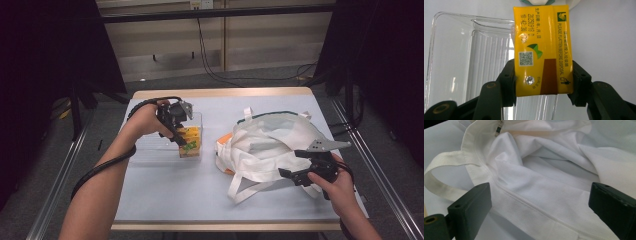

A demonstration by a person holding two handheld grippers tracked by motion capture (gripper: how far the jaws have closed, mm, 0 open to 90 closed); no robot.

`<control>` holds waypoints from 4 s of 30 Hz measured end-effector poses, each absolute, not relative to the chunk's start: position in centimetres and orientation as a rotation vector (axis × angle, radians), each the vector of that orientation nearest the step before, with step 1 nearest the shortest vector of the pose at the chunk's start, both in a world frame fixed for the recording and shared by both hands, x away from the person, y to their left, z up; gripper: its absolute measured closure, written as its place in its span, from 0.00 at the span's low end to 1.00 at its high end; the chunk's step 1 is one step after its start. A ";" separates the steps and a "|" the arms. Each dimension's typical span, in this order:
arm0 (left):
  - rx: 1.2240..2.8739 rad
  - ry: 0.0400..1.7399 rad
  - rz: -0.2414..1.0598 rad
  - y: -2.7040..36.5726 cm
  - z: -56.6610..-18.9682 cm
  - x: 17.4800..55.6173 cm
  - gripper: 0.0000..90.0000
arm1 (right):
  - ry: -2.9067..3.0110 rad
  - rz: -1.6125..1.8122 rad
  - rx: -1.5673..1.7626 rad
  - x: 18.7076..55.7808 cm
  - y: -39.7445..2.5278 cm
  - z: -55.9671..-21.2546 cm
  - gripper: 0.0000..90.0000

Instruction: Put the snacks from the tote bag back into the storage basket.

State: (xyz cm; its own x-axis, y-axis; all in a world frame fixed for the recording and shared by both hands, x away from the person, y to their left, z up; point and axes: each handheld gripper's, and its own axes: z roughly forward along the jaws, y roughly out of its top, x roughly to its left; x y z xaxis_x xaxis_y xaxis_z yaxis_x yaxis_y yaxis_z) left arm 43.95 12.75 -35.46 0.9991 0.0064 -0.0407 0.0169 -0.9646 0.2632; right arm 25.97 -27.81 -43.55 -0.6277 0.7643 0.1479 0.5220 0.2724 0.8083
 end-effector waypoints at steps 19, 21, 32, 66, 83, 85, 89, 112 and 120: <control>2.876 0.004 -0.054 12.6 -35.9 43.9 0.55 | 2.278 1.283 1.186 26.0 -27.7 -43.6 0.05; 2.882 -0.001 -0.048 12.6 -35.9 43.8 0.55 | 2.278 1.283 1.186 26.0 -27.7 -43.6 0.05; 2.881 -0.008 -0.050 12.7 -36.2 43.9 0.55 | 2.279 1.287 1.185 26.0 -27.7 -43.6 0.05; 2.868 0.014 -0.045 12.8 -36.7 43.8 0.55 | 2.283 1.284 1.183 25.9 -27.6 -43.5 0.05; 2.868 0.084 -0.083 13.0 -37.3 43.9 0.49 | 2.282 1.284 1.184 25.9 -27.6 -43.5 0.05; 2.866 0.080 -0.080 13.0 -37.3 43.9 0.49 | 2.283 1.285 1.183 25.9 -27.6 -43.5 0.05; 2.864 0.086 -0.089 13.0 -37.3 43.9 0.48 | 2.281 1.285 1.187 25.9 -27.6 -43.5 0.05; 2.831 0.285 -0.101 13.6 -37.3 44.1 0.39 | 2.284 1.285 1.181 25.9 -27.6 -43.5 0.05; 2.816 0.326 -0.112 13.9 -37.1 44.1 0.33 | 2.282 1.285 1.182 25.9 -27.5 -43.5 0.05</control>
